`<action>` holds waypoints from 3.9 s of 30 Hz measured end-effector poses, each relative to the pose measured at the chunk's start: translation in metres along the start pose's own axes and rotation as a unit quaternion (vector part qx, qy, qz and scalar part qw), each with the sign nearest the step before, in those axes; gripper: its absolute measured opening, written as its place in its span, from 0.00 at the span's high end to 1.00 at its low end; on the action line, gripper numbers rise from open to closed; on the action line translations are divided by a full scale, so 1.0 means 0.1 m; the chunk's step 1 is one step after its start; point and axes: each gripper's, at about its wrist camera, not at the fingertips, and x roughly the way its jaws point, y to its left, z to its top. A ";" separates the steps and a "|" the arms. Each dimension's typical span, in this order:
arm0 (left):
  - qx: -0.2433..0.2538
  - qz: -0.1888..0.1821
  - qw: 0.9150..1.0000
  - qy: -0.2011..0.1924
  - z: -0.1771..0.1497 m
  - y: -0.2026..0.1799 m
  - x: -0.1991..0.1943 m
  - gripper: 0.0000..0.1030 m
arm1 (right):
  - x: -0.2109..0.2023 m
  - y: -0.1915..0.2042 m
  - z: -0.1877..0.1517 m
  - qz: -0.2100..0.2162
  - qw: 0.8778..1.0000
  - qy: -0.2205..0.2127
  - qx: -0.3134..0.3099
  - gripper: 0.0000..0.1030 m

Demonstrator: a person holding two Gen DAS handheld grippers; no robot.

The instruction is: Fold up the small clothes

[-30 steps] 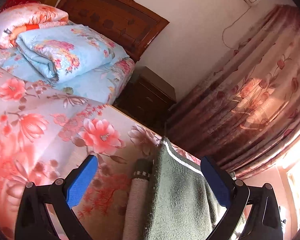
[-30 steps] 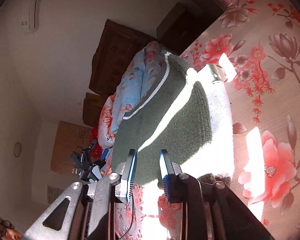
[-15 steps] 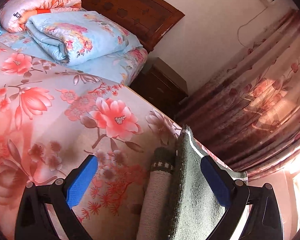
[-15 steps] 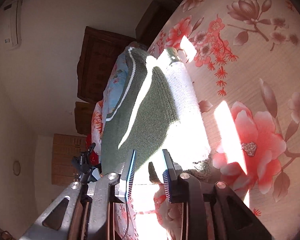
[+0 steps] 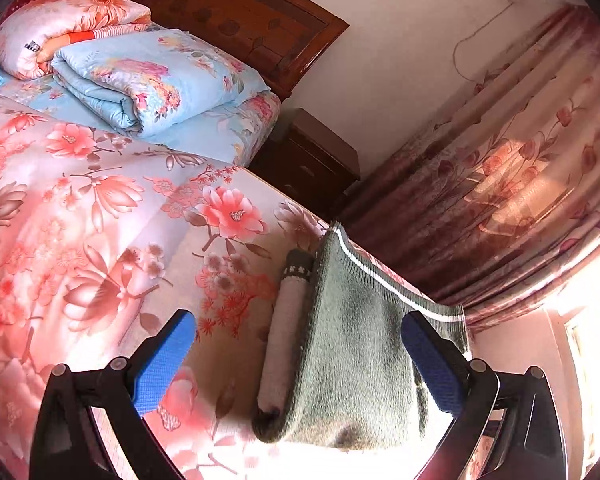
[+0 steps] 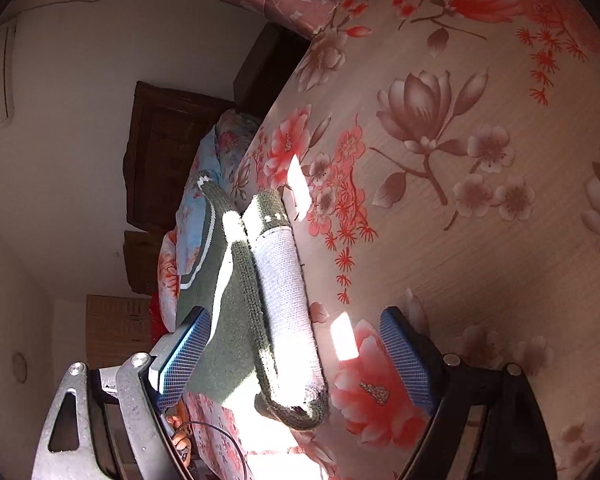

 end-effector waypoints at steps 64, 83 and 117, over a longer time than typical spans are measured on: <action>-0.135 -0.008 0.991 -0.022 -0.58 0.56 -0.90 0.00 | 0.75 0.40 0.10 -0.021 0.989 0.104 -0.099 0.67; -0.154 0.000 0.988 -0.016 -0.63 0.47 -0.85 0.00 | 0.70 0.54 0.07 0.057 0.988 0.099 -0.099 0.74; -0.092 -0.226 0.960 0.134 -0.34 0.09 -0.35 0.00 | 1.28 2.54 -1.21 0.012 0.991 0.046 -0.129 0.66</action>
